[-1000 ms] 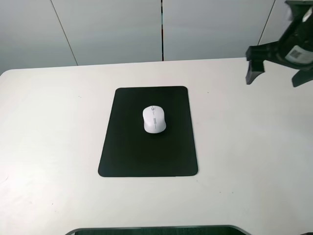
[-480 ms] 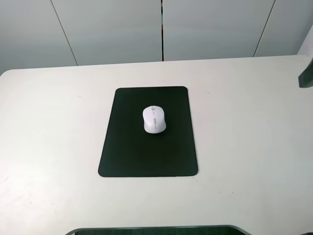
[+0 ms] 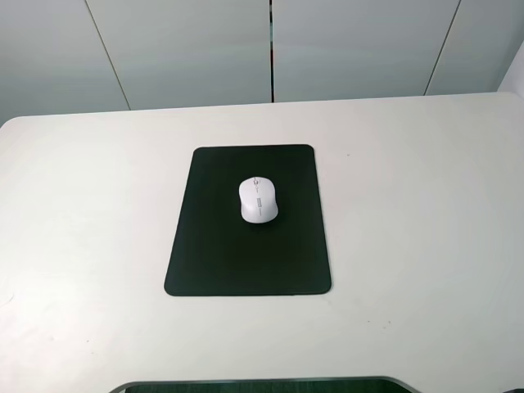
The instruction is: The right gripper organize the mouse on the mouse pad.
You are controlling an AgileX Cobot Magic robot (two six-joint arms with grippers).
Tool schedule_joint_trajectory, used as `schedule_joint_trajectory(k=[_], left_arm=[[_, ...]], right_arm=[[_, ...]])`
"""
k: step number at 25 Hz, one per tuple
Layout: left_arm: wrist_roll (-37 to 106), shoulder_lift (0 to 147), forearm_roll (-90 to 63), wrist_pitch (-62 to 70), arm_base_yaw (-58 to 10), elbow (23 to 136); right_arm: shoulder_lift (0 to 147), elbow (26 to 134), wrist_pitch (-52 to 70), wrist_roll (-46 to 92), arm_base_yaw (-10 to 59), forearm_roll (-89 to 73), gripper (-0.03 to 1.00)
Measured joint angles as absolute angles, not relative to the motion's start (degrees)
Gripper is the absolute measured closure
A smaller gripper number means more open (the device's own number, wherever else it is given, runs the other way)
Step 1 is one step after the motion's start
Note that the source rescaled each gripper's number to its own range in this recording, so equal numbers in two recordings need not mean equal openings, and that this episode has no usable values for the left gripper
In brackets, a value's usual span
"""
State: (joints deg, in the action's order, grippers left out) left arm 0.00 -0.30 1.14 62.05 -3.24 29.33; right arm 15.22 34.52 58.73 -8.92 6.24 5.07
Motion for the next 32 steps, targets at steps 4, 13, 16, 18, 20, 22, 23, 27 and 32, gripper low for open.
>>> schedule_joint_trajectory(k=[4,13,16,18,20,22,23,27,32], left_arm=[[0.0,-0.3,1.1,62.0,-3.2,29.3],[0.0,-0.3,1.1,61.9,-3.2,29.3],[0.0,-0.3,1.1,61.9,-3.2,29.3],[0.0,-0.3,1.1,61.9,-3.2,29.3],[0.0,-0.3,1.1,61.9,-3.2,29.3],[0.0,-0.3,1.1,61.9,-3.2,29.3],[0.0,-0.3,1.1,61.9,-3.2,29.3],[0.0,-0.3,1.1,61.9,-3.2,29.3],[0.5,-0.3,1.1,61.9,-3.2,29.3]], right_arm=[[7.9,32.3,58.9,-7.4,6.2,5.1,-0.03],[0.2,30.3,62.1,-1.5,6.2,0.4,-0.03],[0.1,29.2,62.6,-0.8,6.2,-0.6,-0.03],[0.0,29.2,62.6,-0.7,6.2,-0.9,-0.03],[0.0,29.2,62.6,-0.7,6.2,-1.0,-0.03],[-0.1,29.2,62.6,-0.7,6.2,-1.0,-0.03],[-0.1,29.2,62.6,-0.7,6.2,-1.0,-0.03],[-0.1,29.2,62.6,-0.7,6.0,-1.0,-0.03],[-0.1,29.2,62.6,-0.7,1.4,-1.0,-0.03]])
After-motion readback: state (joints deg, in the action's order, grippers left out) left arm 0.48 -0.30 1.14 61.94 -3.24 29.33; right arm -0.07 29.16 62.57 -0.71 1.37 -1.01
